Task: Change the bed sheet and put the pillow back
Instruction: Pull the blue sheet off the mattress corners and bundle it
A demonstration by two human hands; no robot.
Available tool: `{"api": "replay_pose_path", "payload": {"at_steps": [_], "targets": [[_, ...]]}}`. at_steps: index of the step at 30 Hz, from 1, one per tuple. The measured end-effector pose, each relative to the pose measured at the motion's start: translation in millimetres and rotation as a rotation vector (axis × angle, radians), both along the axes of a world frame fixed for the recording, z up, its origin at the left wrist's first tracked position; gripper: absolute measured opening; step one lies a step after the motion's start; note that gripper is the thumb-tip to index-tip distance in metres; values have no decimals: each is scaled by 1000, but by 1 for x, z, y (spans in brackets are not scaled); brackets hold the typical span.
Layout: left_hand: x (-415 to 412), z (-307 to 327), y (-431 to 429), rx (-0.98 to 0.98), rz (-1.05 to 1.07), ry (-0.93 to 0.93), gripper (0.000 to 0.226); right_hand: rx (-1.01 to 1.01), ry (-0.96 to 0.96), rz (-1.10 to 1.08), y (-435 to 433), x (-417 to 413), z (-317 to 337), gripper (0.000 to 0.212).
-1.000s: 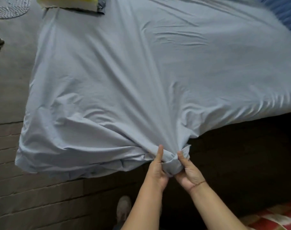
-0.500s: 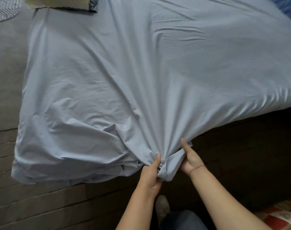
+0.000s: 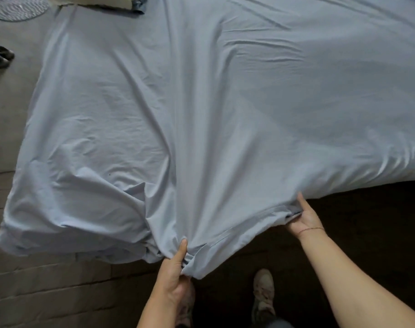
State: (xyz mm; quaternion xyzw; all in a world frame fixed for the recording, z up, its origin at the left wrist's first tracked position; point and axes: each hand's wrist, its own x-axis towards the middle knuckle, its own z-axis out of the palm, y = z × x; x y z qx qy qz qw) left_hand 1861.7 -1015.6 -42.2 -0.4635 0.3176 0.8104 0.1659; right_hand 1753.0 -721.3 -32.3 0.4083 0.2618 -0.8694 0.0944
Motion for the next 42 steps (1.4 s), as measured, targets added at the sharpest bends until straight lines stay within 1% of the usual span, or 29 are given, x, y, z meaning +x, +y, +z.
{"api": "replay_pose_path", "payload": {"at_steps": [3, 4, 6, 7, 8, 10, 12, 14, 15, 17, 18, 19, 21, 22, 24, 25, 26, 28, 29, 30, 33, 36, 38, 42], "targets": [[-6, -6, 22, -75, 115, -79, 60, 21, 0, 75, 20, 0, -1, 90], [-9, -9, 31, -76, 172, -97, 63, 40, -14, 106, 24, 2, 0, 79], [-15, -12, 51, -34, 236, -83, 61, 80, -30, 160, 31, 10, 6, 26], [-18, -11, 65, 6, 244, -66, 62, 89, -26, 190, 35, 15, 7, 10], [-20, -10, 81, 56, 247, -62, 65, 108, -23, 225, 38, 20, 6, 9], [-20, -5, 119, 113, 188, -116, 74, 120, -8, 271, 43, 29, 5, 19], [-20, 3, 158, 158, 66, -180, 78, 133, 12, 304, 43, 36, 4, 34], [-24, 13, 192, 266, -44, -161, 83, 149, 22, 349, 41, 46, 3, 37], [-28, 21, 205, 320, -51, -132, 78, 151, 28, 378, 41, 52, 2, 39], [-39, 29, 225, 372, -9, -80, 56, 160, 39, 427, 40, 64, 2, 46], [-46, 27, 232, 352, 31, -74, 50, 167, 41, 432, 40, 68, 2, 52], [-52, 24, 237, 295, 67, -74, 51, 187, 40, 429, 42, 70, 0, 62], [-61, 15, 241, 161, 139, -55, 60, 237, 39, 443, 46, 69, 1, 89], [-62, 15, 243, 117, 159, -37, 61, 242, 47, 446, 48, 68, 1, 99], [-62, 16, 242, 93, 191, -18, 54, 194, 54, 421, 48, 64, 0, 107], [-62, 16, 240, 102, 206, -5, 49, 146, 45, 390, 47, 61, -1, 106], [-62, 13, 238, 105, 220, 1, 46, 76, 24, 347, 47, 58, -3, 102], [-61, 9, 235, 99, 218, 18, 54, -97, -22, 290, 44, 48, -5, 79], [-61, 8, 234, 94, 208, 18, 58, -155, -39, 273, 43, 42, -7, 68], [-61, 6, 232, 99, 192, 16, 59, -182, -72, 249, 44, 34, -9, 63], [-59, -2, 229, 117, 178, 13, 47, -121, -149, 87, 53, 6, -11, 58], [-60, -3, 226, 138, 174, 22, 41, -7, -214, -33, 76, -18, -8, 44], [-59, -5, 225, 130, 164, 9, 40, 44, -224, -12, 91, -24, -4, 34], [-60, -7, 236, 103, 197, -31, 43, 114, -149, 81, 110, -19, -3, 31]]}}
